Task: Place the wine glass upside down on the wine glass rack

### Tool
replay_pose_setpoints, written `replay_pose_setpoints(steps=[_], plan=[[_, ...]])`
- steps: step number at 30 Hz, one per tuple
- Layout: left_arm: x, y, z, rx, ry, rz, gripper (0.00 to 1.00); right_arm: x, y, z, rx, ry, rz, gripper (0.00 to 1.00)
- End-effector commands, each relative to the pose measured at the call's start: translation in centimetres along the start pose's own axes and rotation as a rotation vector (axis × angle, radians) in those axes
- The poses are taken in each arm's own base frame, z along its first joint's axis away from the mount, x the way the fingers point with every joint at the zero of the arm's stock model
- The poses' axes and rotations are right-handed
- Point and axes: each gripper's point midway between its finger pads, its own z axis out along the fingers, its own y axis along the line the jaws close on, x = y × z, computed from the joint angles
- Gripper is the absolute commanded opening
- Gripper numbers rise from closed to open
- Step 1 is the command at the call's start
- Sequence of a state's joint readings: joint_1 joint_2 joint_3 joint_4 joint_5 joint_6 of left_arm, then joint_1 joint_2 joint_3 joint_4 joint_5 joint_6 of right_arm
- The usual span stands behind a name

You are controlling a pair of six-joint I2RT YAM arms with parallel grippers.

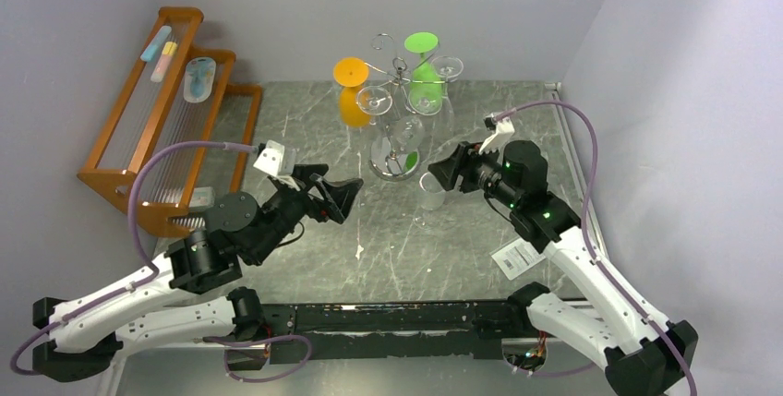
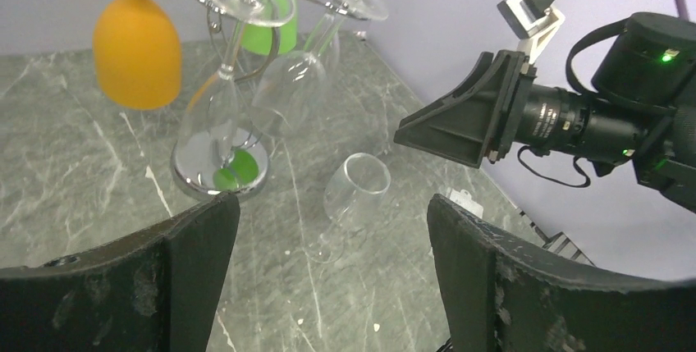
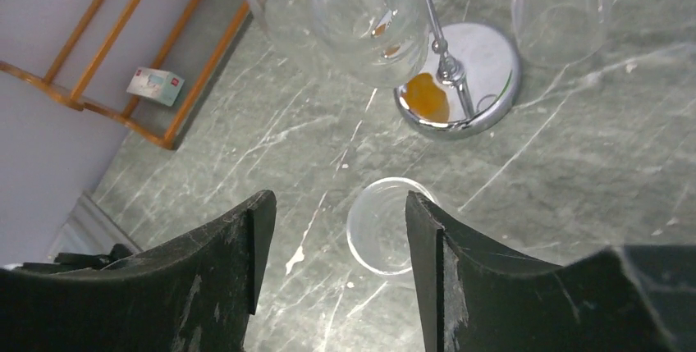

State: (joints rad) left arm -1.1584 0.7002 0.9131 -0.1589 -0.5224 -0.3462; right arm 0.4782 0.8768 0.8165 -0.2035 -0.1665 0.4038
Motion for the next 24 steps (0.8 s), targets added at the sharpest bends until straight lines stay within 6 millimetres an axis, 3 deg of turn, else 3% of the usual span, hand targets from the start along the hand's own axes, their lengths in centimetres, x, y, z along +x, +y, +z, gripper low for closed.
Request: replay_pose_setpoints(steps=[1,9,16,24], plan=[[1.5,1.5,0.2,-0.082,0.021,-0.026,0.89,2.4,0.2,0.4,-0.004,0.074,0.089,0.61],[1.8,2.8,-0.1,-0.141,0.025,-0.015,0.90,4.3,0.0,2.2,0.073,0.140,0.107,0.50],[1.8,3.4,0.0,-0.182,0.031,0.016,0.90,7.0,-0.8,2.6,0.176,0.203,0.107,0.47],[2.3,3.6,0.2,-0.200,0.046,0.021,0.90,8.5,-0.8,3.1,0.208,0.243,0.062,0.39]])
